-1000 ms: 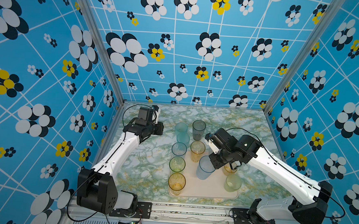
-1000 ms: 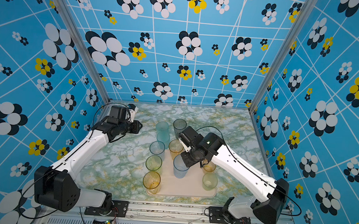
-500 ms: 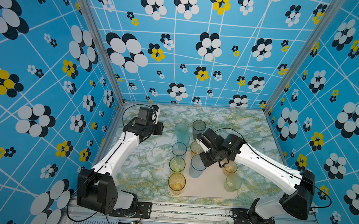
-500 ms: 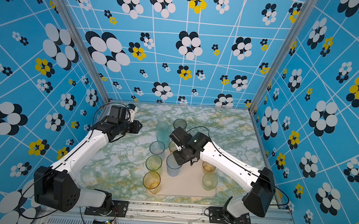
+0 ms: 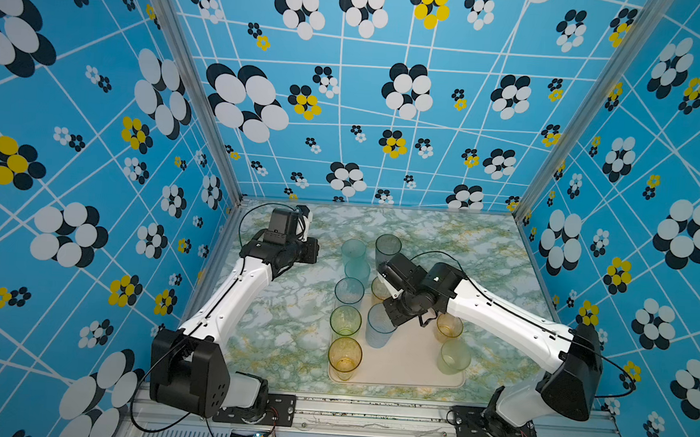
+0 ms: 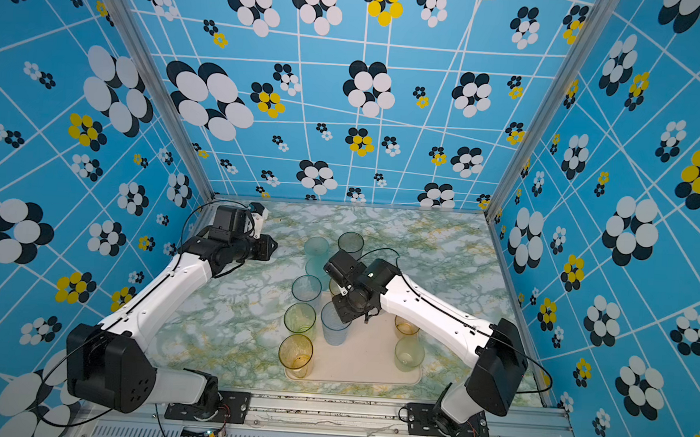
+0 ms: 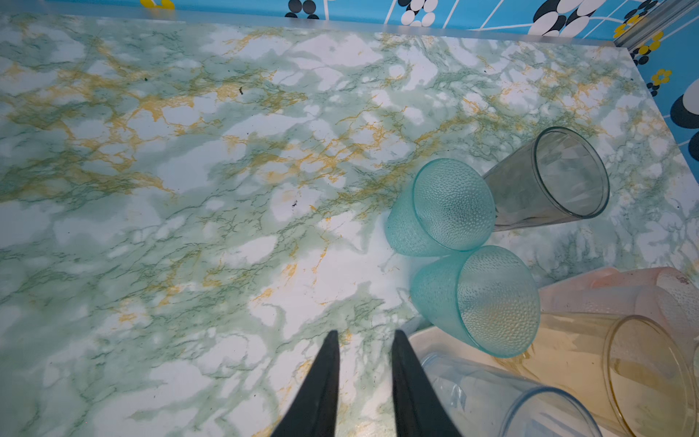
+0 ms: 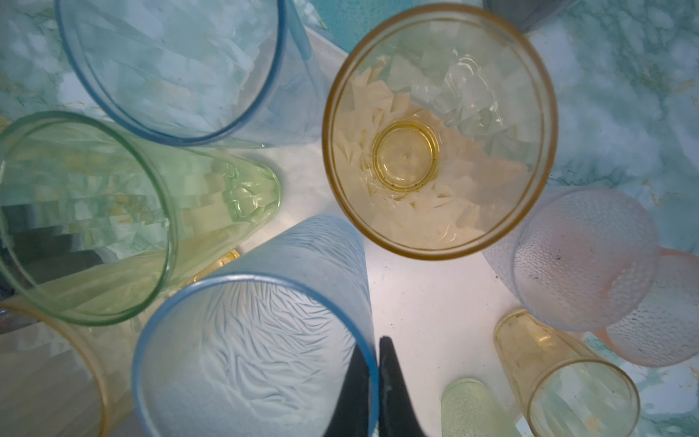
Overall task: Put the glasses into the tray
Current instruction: 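Lower the light-blue cup onto the tray beside the amber cup, then open the right gripper to release the light-blue cup on the tray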
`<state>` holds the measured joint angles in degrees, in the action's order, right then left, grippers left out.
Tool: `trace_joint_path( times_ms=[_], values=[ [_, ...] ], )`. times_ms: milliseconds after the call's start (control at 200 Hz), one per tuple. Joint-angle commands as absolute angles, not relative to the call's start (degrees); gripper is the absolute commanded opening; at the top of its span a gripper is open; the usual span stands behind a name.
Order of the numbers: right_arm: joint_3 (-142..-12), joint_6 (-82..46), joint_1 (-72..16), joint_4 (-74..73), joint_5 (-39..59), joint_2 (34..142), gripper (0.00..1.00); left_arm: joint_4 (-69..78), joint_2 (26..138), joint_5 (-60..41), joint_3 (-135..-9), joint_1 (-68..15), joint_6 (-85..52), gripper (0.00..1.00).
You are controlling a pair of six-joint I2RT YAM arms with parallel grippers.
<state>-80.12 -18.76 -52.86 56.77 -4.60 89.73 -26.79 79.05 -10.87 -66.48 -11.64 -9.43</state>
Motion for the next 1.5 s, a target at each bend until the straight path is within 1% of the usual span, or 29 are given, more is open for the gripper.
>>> trace_joint_path(
  times_ms=[0, 1035, 1270, 1495],
  values=[
    [-79.5, -19.9, -53.2, 55.6, -5.5, 90.5, 0.00, -27.7, 79.4, -10.7, -67.8, -11.5, -8.9, 0.27],
    [-80.0, -19.5, -53.3, 56.2, -6.4, 94.0, 0.00, -27.9, 79.2, -10.5, -67.9, -11.5, -8.5, 0.27],
    [-80.1, -19.5, -53.2, 56.2, -6.1, 94.2, 0.03, -27.9, 79.1, -10.6, -67.7, -11.6, -8.4, 0.27],
    [-80.1, -19.6, -53.2, 56.1, -5.8, 93.8, 0.08, -27.9, 79.1, -10.4, -67.5, -11.5, -8.4, 0.27]
  ],
)
